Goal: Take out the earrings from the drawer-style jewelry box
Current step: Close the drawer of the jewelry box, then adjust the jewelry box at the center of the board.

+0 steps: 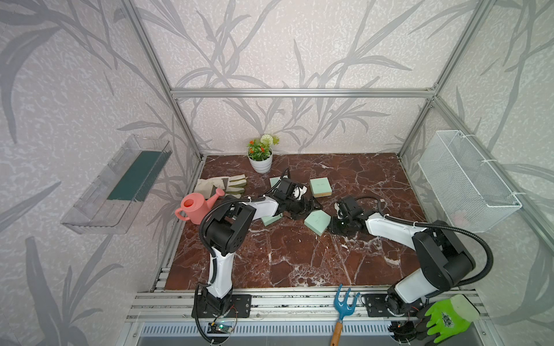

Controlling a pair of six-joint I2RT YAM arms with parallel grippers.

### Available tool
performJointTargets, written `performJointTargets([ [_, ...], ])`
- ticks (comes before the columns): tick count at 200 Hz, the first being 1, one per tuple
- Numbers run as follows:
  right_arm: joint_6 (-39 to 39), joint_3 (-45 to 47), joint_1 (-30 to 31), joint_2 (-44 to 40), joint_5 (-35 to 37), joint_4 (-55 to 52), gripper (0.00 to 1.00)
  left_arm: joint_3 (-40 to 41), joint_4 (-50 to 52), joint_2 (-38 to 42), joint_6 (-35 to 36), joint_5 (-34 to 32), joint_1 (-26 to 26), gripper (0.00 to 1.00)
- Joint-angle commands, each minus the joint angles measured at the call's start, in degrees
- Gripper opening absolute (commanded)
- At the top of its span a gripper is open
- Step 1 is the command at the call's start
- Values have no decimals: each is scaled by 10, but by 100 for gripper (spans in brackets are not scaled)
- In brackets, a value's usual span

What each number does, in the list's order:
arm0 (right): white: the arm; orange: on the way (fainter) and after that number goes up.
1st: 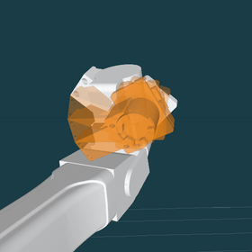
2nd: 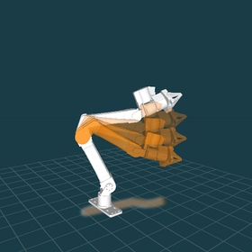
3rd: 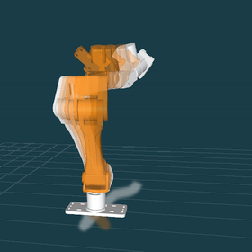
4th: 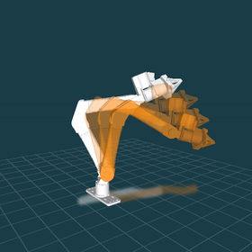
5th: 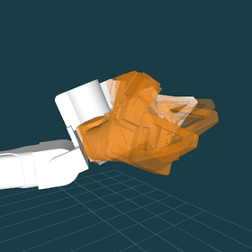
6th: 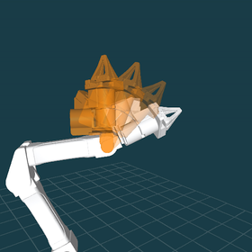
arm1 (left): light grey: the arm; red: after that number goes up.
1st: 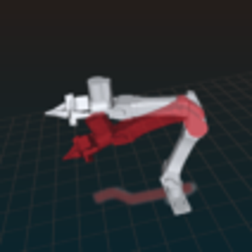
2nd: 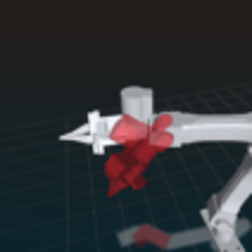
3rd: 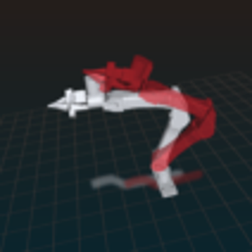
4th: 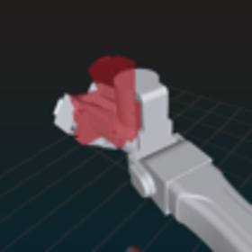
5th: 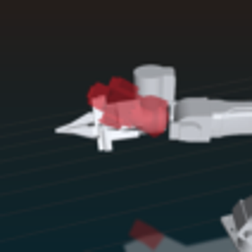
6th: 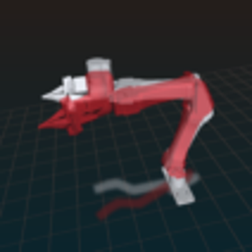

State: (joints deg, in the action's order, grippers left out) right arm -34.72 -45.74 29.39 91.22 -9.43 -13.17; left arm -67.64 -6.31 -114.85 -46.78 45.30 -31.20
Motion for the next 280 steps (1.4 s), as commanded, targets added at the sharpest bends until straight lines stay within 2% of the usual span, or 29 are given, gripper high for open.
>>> performJointTargets([
  [1, -9, -21, 4, 12, -8, 25, 39, -4, -11, -7, -10, 21, -5, 95],
  [57, -3, 7, 5, -41, 24, -1, 40, -8, -2, 12, -18, -2, -3, 94],
  [96, 20, 16, 4, -99, 52, -68, 41, 19, 18, 86, -40, -91, 21, 94],
  [116, 28, 24, 3, -136, 60, -80, 44, 50, 29, 137, -44, -113, 39, 94],
  [143, 62, 11, -3, -161, 45, -85, 69, 113, 60, 239, -34, -142, 48, 94],
  [159, 85, -11, -13, -144, 16, -78, 79, 158, 79, 294, -39, -145, 48, 91],
  [169, 90, -29, -19, -124, 8, -77, 89, 192, 70, 326, -50, -140, 47, 89],
  [197, 104, -56, -46, -60, -58, -33, 96, 255, 73, 380, -72, -122, 18, 86],
  [233, 124, -93, -52, 8, -111, 5, 96, 270, 65, 361, -88, -155, -73, 85],
  [280, 98, -80, -61, 42, -191, 78, 92, 263, -39, 270, -148, -173, -81, 81],
])
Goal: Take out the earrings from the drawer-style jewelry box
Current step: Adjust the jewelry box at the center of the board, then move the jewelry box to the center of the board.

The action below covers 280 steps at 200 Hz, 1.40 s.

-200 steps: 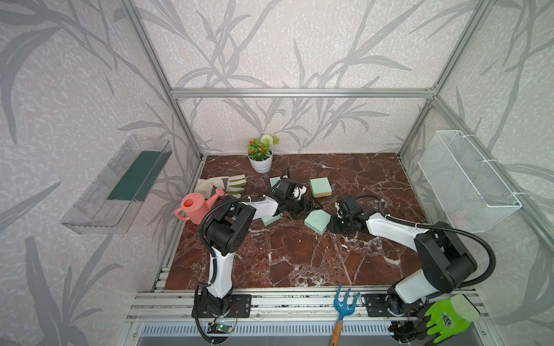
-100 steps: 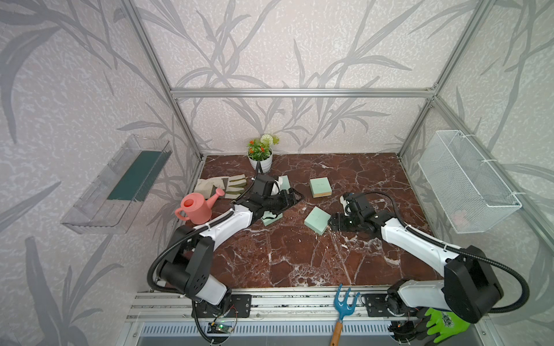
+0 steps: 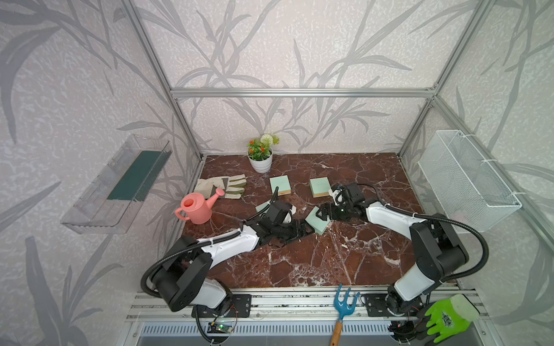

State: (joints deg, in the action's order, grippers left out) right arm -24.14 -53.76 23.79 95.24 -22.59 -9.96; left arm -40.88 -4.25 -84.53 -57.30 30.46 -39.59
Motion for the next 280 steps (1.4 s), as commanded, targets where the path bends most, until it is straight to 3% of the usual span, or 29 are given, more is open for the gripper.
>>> performJointTargets([
  [1, -8, 1, -5, 1, -60, 46, 92, -5, -61, -34, -43, -25, 3, 81],
  [24, -18, 33, -5, -26, -65, 49, 91, -12, -49, -43, -43, -50, 11, 82],
  [62, -69, 120, -4, -74, -113, 99, 90, -6, -63, -59, -41, -39, 34, 82],
  [82, -79, 143, -4, -100, -101, 107, 89, -19, -57, -74, -19, -28, 42, 82],
  [107, -74, 130, -12, -109, -56, 72, 89, -51, -25, -96, 18, -39, 41, 78],
  [133, -83, 107, -23, -84, -73, 69, 92, -79, -21, -124, 41, -44, 40, 70],
  [169, -93, 72, -30, -46, -108, 70, 92, -104, -55, -181, 14, -2, 30, 60],
  [214, -109, 50, -48, -13, -139, 75, 90, -141, -64, -216, 16, 13, 12, 61],
  [280, -108, 73, -101, -30, -166, 75, 89, -233, -68, -295, 6, 35, -2, 60],
])
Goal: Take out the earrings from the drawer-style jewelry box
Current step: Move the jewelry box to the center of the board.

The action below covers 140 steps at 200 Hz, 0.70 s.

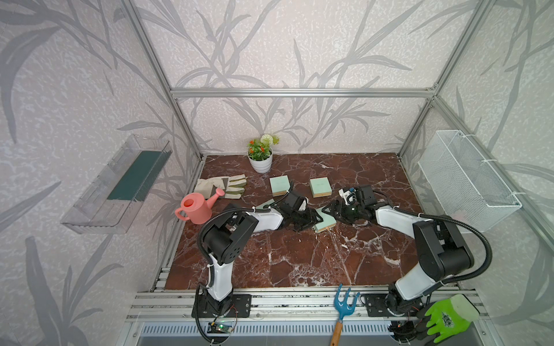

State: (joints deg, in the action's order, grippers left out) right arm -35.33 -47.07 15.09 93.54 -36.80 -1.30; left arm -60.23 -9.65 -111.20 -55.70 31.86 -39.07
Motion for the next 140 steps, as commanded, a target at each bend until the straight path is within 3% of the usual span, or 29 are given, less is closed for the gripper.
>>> performJointTargets([
  [1, 3, 7, -15, -13, -24, -11, 89, -41, -14, -29, -10, 22, -8, 61],
  [140, 24, -21, -120, 1, -21, -47, 89, -328, 63, -214, -12, 83, -39, 61],
])
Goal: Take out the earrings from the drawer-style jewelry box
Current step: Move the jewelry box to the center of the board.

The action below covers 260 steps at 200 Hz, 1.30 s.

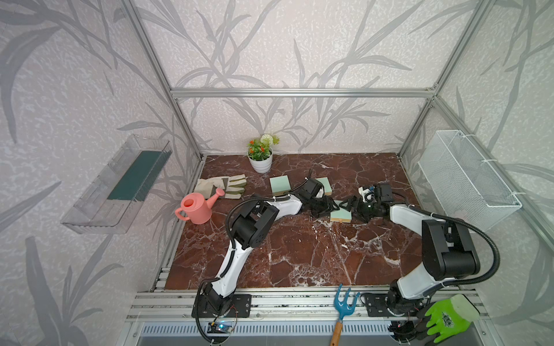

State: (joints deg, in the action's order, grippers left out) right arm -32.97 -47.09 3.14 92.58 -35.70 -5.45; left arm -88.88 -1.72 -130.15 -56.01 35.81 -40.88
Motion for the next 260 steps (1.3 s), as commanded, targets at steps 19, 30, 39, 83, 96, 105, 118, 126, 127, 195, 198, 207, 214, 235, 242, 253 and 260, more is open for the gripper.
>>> performJointTargets([
  [19, 4, -36, -11, 18, -36, -13, 89, -67, -16, -41, -18, 48, -23, 61],
  [30, 6, -46, -17, 23, -33, -21, 89, -81, -11, -49, -18, 48, -25, 61],
  [39, 7, -54, -23, 28, -37, -26, 89, -91, -11, -56, -21, 50, -27, 61],
  [83, 8, -68, -40, 43, -26, -39, 89, -123, -6, -77, -27, 53, -32, 61],
  [96, 6, -68, -45, 47, -31, -38, 89, -133, -4, -82, -28, 54, -32, 61],
  [105, 5, -69, -46, 49, -33, -38, 88, -138, 0, -84, -27, 54, -32, 61],
  [118, 7, -68, -46, 49, -32, -39, 88, -146, 4, -87, -26, 53, -32, 61],
  [126, 7, -67, -47, 49, -29, -38, 88, -149, 8, -89, -25, 54, -31, 61],
  [127, 7, -67, -47, 49, -28, -39, 88, -150, 9, -89, -24, 54, -31, 61],
  [195, 12, -78, -58, 71, -19, -50, 88, -159, 0, -99, -37, 58, -32, 61],
  [198, 12, -78, -57, 71, -19, -50, 88, -158, 0, -98, -38, 58, -33, 61],
  [207, 12, -78, -58, 71, -16, -51, 88, -158, -2, -99, -38, 57, -33, 61],
  [214, 12, -78, -59, 70, -14, -52, 88, -159, -2, -98, -38, 56, -33, 61],
  [235, 13, -78, -61, 68, -10, -55, 88, -161, 1, -99, -37, 54, -32, 61],
  [242, 13, -78, -62, 67, -9, -56, 88, -160, 2, -98, -38, 53, -32, 61],
  [253, 13, -78, -62, 64, -8, -58, 88, -156, 2, -93, -37, 48, -32, 61],
  [260, 14, -78, -62, 61, -7, -59, 88, -150, 2, -88, -35, 42, -32, 61],
])
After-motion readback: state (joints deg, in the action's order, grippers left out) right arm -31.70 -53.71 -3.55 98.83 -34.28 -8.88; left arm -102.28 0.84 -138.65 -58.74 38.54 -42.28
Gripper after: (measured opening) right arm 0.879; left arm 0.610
